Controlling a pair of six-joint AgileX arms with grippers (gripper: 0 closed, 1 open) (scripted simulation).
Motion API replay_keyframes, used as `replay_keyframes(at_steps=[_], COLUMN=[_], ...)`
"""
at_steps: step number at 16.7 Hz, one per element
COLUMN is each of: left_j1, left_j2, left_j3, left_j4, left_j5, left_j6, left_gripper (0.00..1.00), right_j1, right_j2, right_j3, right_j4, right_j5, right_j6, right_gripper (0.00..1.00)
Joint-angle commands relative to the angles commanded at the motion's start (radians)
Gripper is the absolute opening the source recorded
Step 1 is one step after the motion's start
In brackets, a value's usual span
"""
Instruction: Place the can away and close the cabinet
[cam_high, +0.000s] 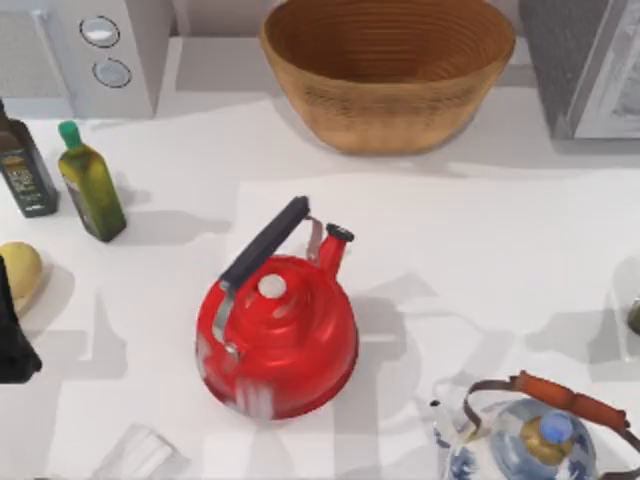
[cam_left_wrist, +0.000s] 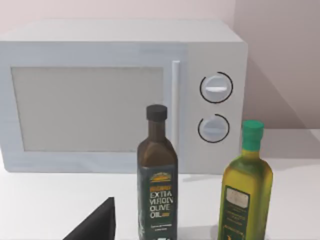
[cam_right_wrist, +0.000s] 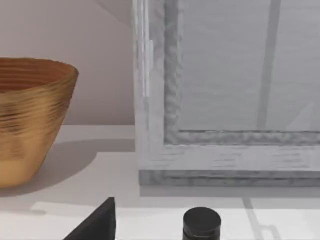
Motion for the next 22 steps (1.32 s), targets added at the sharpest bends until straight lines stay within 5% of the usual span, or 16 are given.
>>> replay_keyframes(at_steps=[6, 22], left_j1=[0.000, 0.000], left_j2=[0.000, 0.000], left_j3=[0.000, 0.000], left_j4=[0.000, 0.000], left_j5=[0.000, 0.000], left_j6=[0.000, 0.000], left_gripper=[1.00, 1.00], right_j1=[-0.080, -0.921], right_j2=[0.111, 1.358], right_j3=[0.057, 0.390], right_j4=[0.104, 1.127], right_j5=[-0.099, -0.911], right_j6=[-0.006, 0.008], right_gripper=[1.00, 1.00])
